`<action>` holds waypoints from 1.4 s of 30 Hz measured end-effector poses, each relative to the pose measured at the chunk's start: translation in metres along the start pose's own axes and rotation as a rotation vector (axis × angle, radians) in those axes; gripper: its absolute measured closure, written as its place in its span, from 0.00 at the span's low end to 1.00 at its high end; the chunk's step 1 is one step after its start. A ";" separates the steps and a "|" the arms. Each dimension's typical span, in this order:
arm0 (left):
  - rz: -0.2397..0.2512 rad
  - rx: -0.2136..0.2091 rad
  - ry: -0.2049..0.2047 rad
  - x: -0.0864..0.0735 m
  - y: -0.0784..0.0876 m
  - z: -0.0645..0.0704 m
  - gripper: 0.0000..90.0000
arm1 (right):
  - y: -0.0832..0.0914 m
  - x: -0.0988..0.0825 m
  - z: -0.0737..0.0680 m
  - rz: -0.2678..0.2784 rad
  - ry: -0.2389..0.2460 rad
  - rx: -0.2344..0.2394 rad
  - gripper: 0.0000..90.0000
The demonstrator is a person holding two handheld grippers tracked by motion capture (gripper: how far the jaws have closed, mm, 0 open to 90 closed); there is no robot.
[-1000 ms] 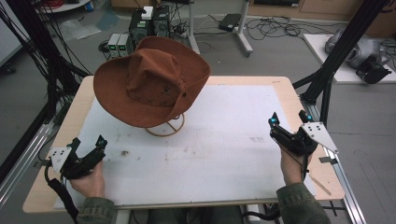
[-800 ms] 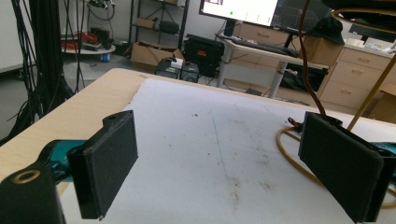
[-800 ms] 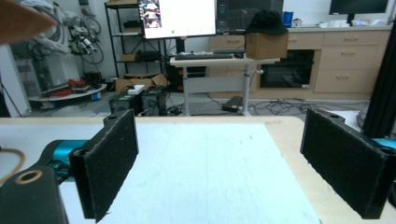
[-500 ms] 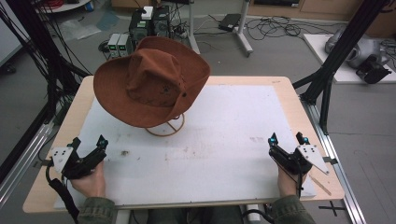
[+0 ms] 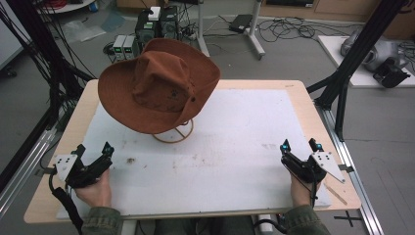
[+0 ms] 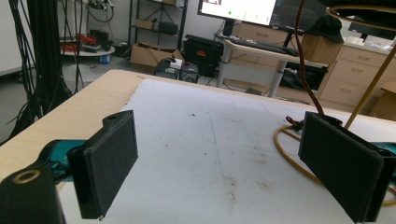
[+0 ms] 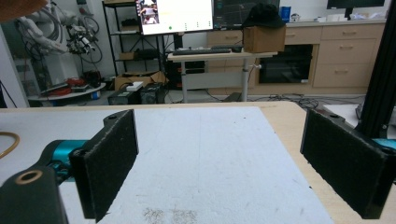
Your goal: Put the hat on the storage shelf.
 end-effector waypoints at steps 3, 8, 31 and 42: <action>0.000 -0.003 0.003 0.000 0.000 0.000 0.13 | 0.000 -0.001 0.000 -0.004 0.006 0.005 0.12; 0.003 -0.002 0.004 0.000 0.000 0.001 0.13 | 0.001 -0.001 0.003 -0.006 0.000 0.010 0.12; -0.001 -0.002 0.016 0.000 0.000 -0.001 0.13 | -0.001 -0.007 0.005 -0.040 -0.025 0.012 0.12; -0.004 -0.006 0.016 -0.001 -0.001 -0.002 0.13 | -0.002 -0.008 0.007 -0.046 -0.039 0.006 0.12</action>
Point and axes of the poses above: each handheld gripper's, and its own axes: y roughly backward along the jaws, x roughly out of its top, z roughly to its right, the point moved 7 cm from there along -y, roughly forward along the jaws, and after that the axes turned 13 degrees about -y, right-handed, at the moved point
